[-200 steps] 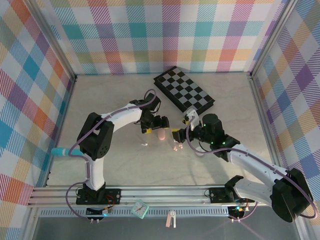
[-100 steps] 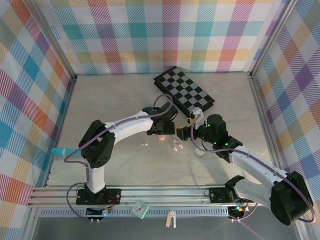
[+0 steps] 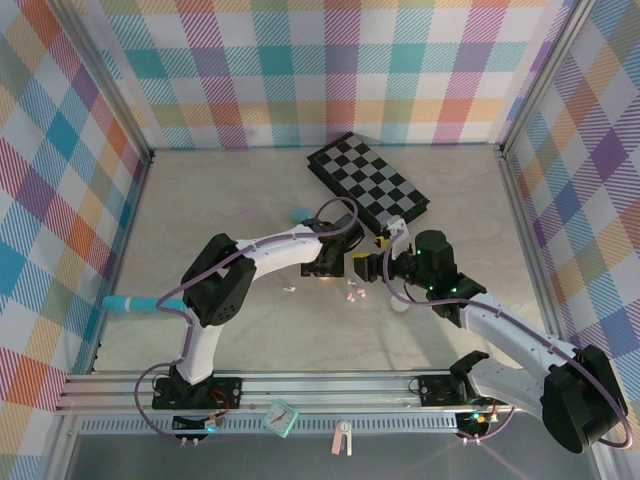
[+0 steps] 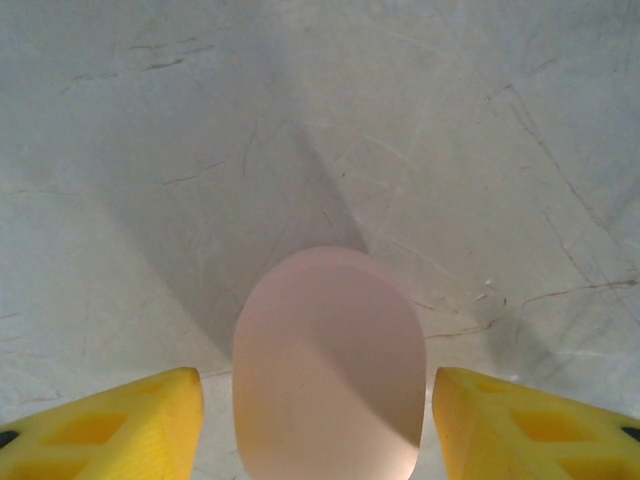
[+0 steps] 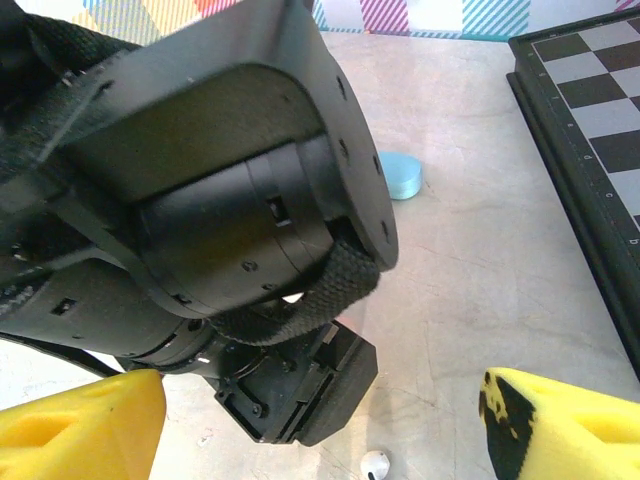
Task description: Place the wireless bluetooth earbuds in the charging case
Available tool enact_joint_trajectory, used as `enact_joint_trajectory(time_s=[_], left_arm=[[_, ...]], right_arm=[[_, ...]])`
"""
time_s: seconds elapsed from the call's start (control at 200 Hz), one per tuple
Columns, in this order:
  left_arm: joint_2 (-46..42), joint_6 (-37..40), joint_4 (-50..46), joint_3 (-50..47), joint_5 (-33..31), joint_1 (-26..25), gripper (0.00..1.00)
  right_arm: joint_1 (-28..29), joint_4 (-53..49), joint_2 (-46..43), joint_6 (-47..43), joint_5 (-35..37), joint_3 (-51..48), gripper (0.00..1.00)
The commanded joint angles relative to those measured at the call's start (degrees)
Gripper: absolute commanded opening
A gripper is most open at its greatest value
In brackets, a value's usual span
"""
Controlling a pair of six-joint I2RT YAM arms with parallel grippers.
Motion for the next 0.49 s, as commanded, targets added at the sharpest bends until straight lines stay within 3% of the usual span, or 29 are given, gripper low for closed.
enact_joint_trajectory(time_s=[0.0,0.335,0.49], left_arm=[[1.1,-0.2,-1.2,1.4,-0.2,-0.5,0.56],[0.8,0.4,-0.1,0.4,0.3,-0.5,0.29],[-5.1,5.8,4.1,-2.9,-1.5,-0.5,0.27]], right_arm=[[-0.5,1.5,-1.0,0.4,-0.7,-0.3,0.82],[-1.0,0.7,-2.4,2.2,-0.2,-0.2,0.82],[-4.4,0.7,-4.6,8.5,-2.3,-0.2,0.81]])
